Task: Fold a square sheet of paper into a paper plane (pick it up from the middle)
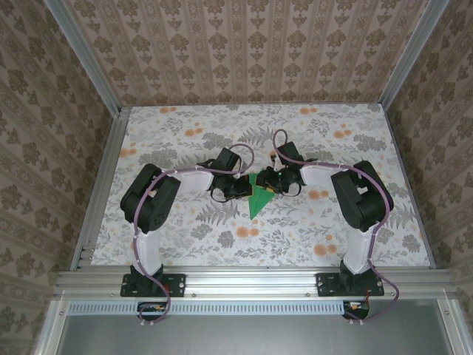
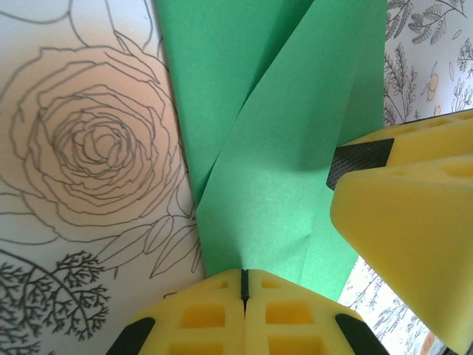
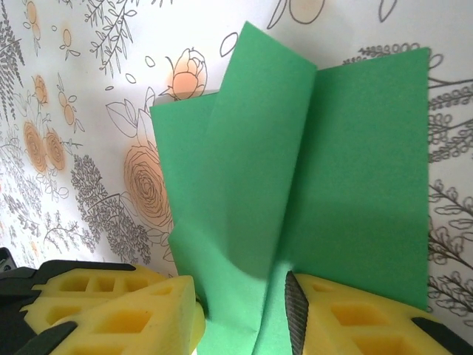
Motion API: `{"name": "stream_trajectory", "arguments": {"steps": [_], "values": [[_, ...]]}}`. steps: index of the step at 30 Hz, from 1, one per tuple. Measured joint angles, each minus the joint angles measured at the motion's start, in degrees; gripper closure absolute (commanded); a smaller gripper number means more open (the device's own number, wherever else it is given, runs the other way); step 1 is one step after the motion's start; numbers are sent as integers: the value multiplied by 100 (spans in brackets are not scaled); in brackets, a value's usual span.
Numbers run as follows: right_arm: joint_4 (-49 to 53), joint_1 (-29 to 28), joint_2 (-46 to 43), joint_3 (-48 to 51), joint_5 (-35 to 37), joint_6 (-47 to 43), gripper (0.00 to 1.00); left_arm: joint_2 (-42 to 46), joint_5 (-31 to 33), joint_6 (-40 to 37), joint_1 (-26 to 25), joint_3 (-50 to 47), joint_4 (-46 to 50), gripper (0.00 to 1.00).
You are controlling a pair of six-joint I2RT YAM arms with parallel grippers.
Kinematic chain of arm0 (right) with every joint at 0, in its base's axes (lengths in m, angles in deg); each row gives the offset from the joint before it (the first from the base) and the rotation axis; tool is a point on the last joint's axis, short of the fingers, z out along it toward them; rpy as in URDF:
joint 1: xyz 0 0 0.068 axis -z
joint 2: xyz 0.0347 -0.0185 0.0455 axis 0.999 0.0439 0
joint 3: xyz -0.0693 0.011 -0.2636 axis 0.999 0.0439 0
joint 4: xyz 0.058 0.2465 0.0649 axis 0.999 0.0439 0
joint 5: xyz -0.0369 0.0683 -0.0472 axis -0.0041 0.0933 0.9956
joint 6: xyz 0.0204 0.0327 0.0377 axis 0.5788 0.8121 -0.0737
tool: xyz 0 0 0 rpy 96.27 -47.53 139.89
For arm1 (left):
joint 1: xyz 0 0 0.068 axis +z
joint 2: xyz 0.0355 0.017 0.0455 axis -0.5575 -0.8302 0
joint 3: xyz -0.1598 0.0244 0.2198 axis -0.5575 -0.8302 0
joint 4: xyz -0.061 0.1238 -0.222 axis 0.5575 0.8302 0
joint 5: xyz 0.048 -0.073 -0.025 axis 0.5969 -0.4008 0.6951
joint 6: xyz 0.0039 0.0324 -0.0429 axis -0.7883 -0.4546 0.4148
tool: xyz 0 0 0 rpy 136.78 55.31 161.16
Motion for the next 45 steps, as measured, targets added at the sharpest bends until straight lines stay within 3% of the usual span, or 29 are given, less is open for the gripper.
{"name": "stream_trajectory", "arguments": {"steps": [9,17,20,27,31,45], "values": [[-26,-20,133,-72,-155,-15,72,0,0,0,26,0,7,95],[-66,-22,173,-76,-160,2,91,24,-44,74,76,-33,-101,88],[-131,-20,173,-72,-160,7,93,221,-96,195,175,-251,-273,78],[-483,46,-90,151,-402,87,93,1032,-350,647,514,-1084,-894,40],[-848,111,-404,275,-752,348,93,1309,-551,911,636,-1462,-1386,26],[-2409,280,-1202,581,-1818,1716,92,2039,-1143,1805,660,-1998,-3206,3]]}}
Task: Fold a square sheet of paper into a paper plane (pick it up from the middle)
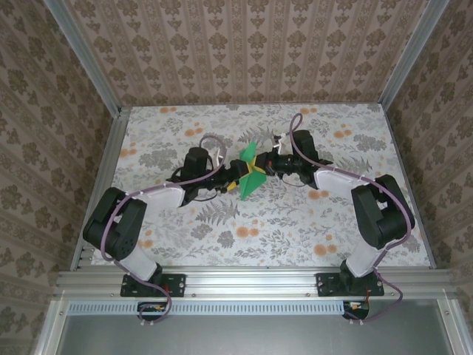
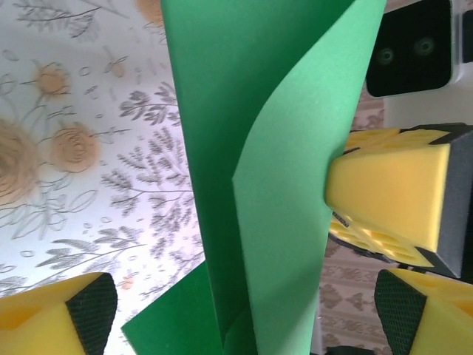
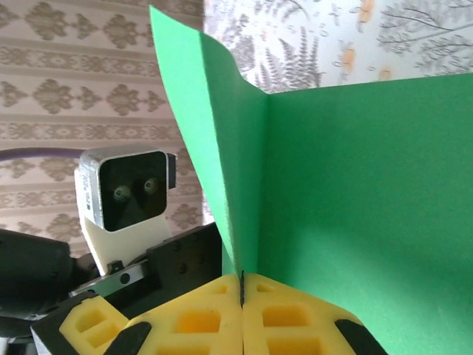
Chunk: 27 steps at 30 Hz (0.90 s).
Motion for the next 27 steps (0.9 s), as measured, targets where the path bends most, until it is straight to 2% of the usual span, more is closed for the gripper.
{"name": "stream_trajectory", "arguments": {"steps": [2,10,20,27], "values": [[-164,33,-55,15,-61,122,92,155,28,57,0,0,37,0],[-275,122,-70,17,-76,229,92,1082,632,-111,-2,-2,1036,0],[-785,129,-70,17,-87,776,92,933,621,376,-295,-149,651,1],[-1279,170,-70,20,-197,1241,92,892,686,649,-339,-212,125,22]]}}
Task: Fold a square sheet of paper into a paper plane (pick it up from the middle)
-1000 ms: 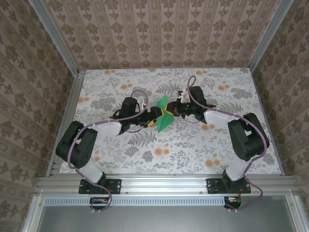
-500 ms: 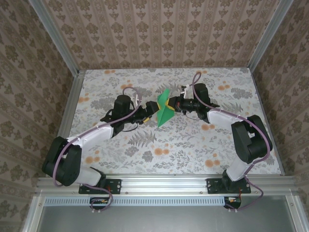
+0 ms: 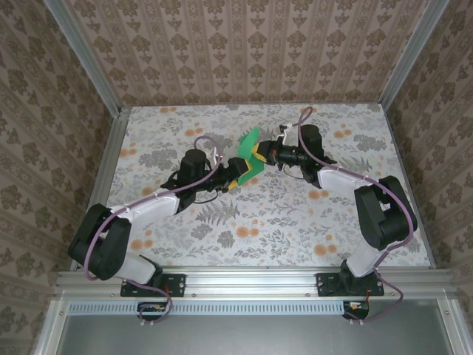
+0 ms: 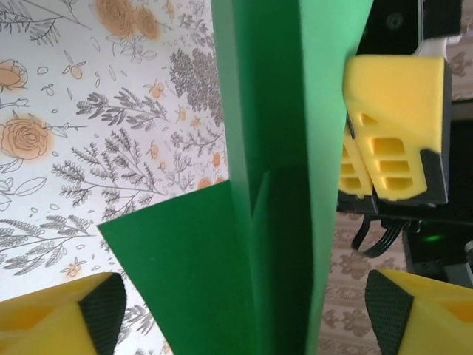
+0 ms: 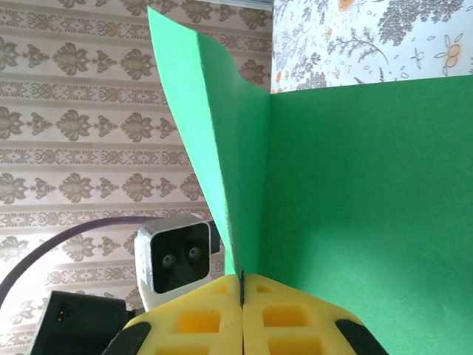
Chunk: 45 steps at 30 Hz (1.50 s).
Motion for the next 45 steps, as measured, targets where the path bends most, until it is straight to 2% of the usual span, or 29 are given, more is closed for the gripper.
{"name": "stream_trajectory", "arguments": {"steps": [5,11,15,20,25,28,33,36,40,43,45], "values": [[-138,9,0,94,-122,164,92,17,90,-72,-2,-2,-256,38],[-284,9,20,216,-302,332,92,260,256,-160,-2,-87,-468,39],[-374,9,22,258,-376,385,92,330,326,-236,-4,-94,-483,45],[-468,9,22,332,-461,483,92,330,391,-299,-2,-94,-487,59],[-538,7,22,350,-501,503,90,328,426,-369,-2,-94,-485,79],[-529,9,22,352,-501,501,82,328,439,-444,-2,-94,-461,87],[-197,90,11,367,-474,184,55,330,507,-678,-2,-68,-107,89],[595,219,-144,369,-227,-411,44,398,678,-1029,-2,7,540,90],[2212,297,-745,323,647,-1576,34,664,1215,-1786,-9,487,2120,91],[3136,297,-1222,227,1412,-2312,30,717,2050,-2463,-118,1259,3532,91],[3556,297,-1453,195,1888,-2675,29,656,2826,-2863,-278,1843,4513,90]]}}
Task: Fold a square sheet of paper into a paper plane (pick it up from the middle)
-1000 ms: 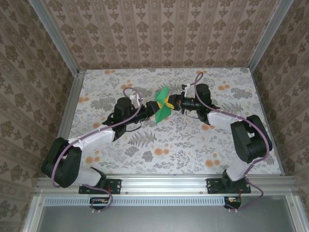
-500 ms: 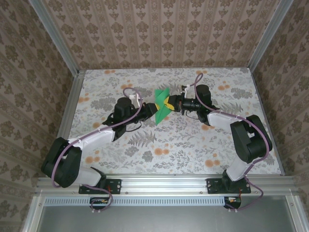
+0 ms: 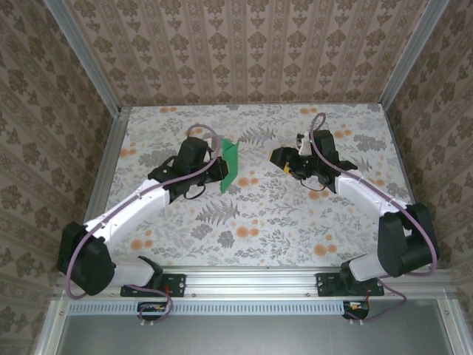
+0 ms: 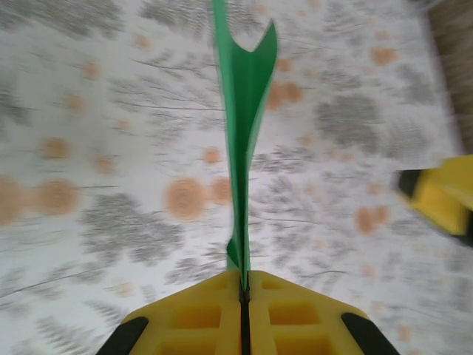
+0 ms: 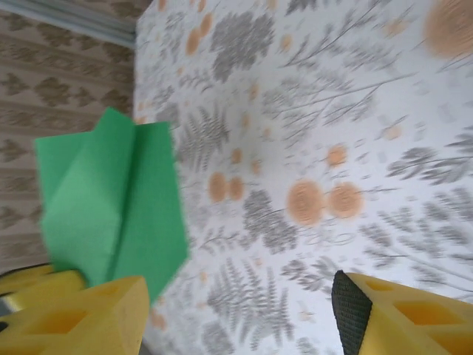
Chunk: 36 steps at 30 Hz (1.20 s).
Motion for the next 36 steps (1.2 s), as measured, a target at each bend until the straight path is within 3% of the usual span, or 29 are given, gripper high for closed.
{"name": "stream_trajectory", "arguments": {"steps": [4,8,14,19,25,31,36], "values": [[553,0,-229,11,774,-372,28,-590,1593,-446,-444,1027,1600,90],[767,0,-343,83,1300,-505,28,-1910,3246,-501,-940,1967,3097,91],[994,87,-494,280,1853,-544,27,-3346,4334,-498,-1266,2597,4122,90],[1137,380,-817,544,2240,-439,28,-3799,4345,-501,-1335,2802,4135,85],[1327,564,-1082,645,2577,-367,28,-4157,3823,-529,-1403,2813,3773,75],[1366,575,-1117,649,2621,-363,27,-4341,3062,-599,-1445,2815,3320,58],[1366,573,-1115,649,2546,-400,28,-3947,2201,-623,-1335,2487,2702,41]]}}
